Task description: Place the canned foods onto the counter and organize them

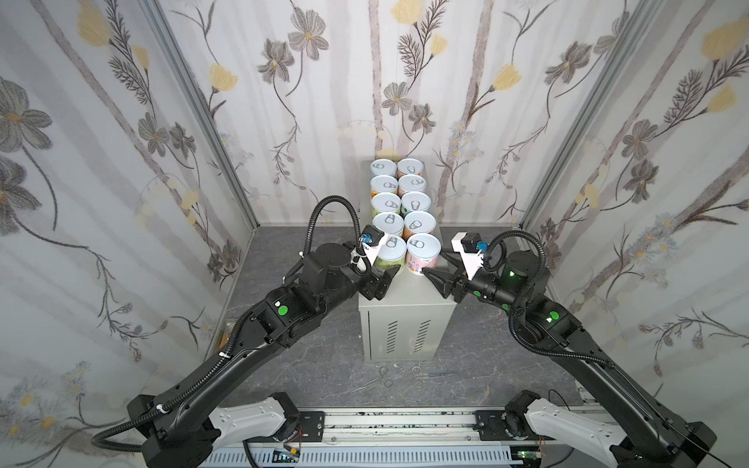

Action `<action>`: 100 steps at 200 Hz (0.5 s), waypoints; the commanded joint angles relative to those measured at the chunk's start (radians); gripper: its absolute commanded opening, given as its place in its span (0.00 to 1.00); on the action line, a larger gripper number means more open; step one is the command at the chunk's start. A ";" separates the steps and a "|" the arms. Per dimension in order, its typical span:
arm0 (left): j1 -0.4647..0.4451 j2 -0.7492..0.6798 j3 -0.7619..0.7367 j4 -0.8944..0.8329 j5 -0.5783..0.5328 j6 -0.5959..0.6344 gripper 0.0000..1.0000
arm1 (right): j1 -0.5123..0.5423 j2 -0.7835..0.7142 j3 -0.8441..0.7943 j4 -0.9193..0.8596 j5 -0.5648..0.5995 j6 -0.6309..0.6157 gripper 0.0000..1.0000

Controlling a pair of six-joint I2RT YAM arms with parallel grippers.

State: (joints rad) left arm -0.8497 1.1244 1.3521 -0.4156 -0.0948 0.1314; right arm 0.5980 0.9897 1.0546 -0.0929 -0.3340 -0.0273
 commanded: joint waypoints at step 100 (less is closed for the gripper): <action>0.053 -0.112 0.048 0.102 -0.002 0.067 1.00 | -0.002 -0.115 0.127 -0.182 0.079 -0.066 1.00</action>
State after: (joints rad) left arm -0.8146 1.0428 1.3792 -0.4072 -0.0822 0.1570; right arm 0.5961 0.9016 1.1408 -0.2260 -0.3317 -0.0555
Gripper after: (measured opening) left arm 0.998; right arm 0.998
